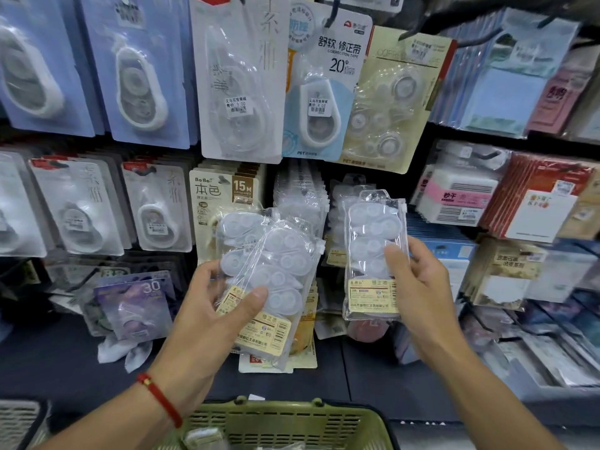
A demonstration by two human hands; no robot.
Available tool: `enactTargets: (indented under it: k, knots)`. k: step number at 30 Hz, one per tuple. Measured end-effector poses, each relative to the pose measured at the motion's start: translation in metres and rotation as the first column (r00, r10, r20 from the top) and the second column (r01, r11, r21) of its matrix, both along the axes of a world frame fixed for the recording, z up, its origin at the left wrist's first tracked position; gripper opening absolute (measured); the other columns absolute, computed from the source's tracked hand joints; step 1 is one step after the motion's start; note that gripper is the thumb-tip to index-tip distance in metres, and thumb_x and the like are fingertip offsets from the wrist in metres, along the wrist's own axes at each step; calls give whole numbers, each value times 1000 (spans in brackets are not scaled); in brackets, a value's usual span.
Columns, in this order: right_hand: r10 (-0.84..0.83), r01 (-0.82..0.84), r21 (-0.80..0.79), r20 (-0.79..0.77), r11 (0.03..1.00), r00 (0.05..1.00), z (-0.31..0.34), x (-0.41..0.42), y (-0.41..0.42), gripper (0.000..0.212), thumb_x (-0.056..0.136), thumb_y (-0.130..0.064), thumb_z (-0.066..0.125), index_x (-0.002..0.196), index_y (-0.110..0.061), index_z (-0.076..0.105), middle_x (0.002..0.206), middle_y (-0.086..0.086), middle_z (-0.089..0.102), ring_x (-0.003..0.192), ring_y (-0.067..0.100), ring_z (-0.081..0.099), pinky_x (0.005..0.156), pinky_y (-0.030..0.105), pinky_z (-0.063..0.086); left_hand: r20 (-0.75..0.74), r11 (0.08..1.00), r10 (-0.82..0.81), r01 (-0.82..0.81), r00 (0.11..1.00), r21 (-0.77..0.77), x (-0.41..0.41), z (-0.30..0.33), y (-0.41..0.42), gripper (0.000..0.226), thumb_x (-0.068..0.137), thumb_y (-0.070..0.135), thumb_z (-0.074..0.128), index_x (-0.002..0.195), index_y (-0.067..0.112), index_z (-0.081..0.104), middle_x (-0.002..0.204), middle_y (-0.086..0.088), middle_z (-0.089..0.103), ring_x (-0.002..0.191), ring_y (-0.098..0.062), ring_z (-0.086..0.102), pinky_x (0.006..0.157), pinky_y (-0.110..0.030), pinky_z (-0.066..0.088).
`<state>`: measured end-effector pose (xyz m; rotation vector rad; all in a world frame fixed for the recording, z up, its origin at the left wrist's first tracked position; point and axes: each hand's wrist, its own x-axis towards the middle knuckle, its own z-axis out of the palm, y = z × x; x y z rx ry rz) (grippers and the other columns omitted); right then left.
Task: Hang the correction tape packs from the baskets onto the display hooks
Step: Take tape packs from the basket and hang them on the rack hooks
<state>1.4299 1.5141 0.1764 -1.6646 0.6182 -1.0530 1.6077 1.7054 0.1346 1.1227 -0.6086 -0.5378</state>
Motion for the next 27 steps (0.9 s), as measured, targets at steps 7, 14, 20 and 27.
enactTargets:
  k: [7, 14, 20, 27]
  knots:
    - [-32, 32, -20, 5, 999, 999, -5, 0, -3, 18, 105, -47, 58, 114, -42, 73, 95, 8, 79, 76, 27, 71, 66, 56, 59, 7, 1000, 16, -16, 1000, 9, 0, 1, 0, 51, 75, 21, 81, 121, 24, 59, 113, 0, 80, 98, -19, 79, 69, -23, 62]
    - [-144, 145, -7, 18, 989, 989, -3, 0, -2, 27, 91, -55, 61, 104, -36, 75, 86, 28, 65, 65, 24, 52, 61, 45, 47, 2, 1000, 13, -13, 1000, 5, -1, 1, 0, 51, 76, 20, 80, 122, 23, 59, 113, -1, 80, 97, -20, 79, 69, -24, 62]
    - [-158, 158, 2, -15, 987, 987, -7, 0, -10, 21, 102, -42, 67, 117, -30, 73, 90, -4, 80, 77, 14, 74, 69, 37, 56, 8, 1000, 21, -21, 1000, 8, 0, 1, 2, 54, 74, 22, 81, 123, 23, 59, 114, -2, 80, 98, -21, 79, 70, -25, 62]
    - [-384, 280, -410, -197, 868, 902, -9, 1, -2, 31, 101, -28, 67, 131, -21, 64, 118, -7, 60, 100, 6, 63, 89, 21, 51, 4, 1000, 4, -4, 1000, 12, -2, 2, 1, 56, 72, 23, 83, 123, 23, 59, 113, -2, 80, 97, -21, 79, 70, -25, 62]
